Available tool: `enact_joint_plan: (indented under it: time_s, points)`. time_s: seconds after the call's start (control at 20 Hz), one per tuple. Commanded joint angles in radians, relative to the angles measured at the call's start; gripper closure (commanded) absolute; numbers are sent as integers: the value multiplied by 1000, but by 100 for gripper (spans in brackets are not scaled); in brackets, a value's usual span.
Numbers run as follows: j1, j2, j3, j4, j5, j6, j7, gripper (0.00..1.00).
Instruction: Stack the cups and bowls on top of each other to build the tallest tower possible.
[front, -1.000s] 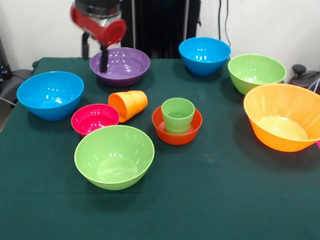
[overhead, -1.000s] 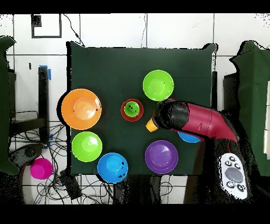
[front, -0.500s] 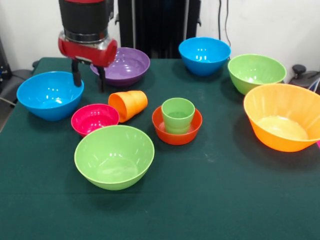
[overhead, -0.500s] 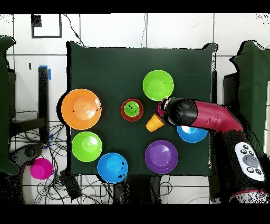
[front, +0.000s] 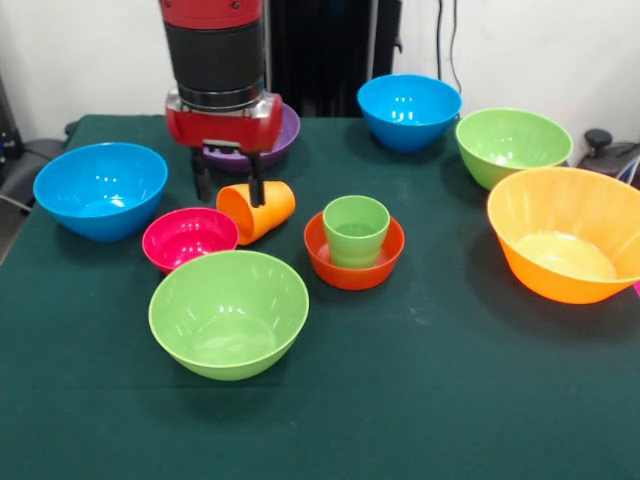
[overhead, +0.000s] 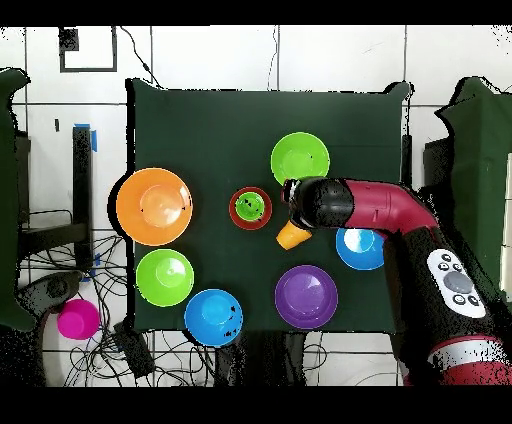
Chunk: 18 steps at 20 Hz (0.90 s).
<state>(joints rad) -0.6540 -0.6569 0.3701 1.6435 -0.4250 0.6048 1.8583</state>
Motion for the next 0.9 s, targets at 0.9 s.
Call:
enact_joint_plan:
  time_s: [0.9]
  points:
    - [-201,99,181,93,-286,-38,-299,0]
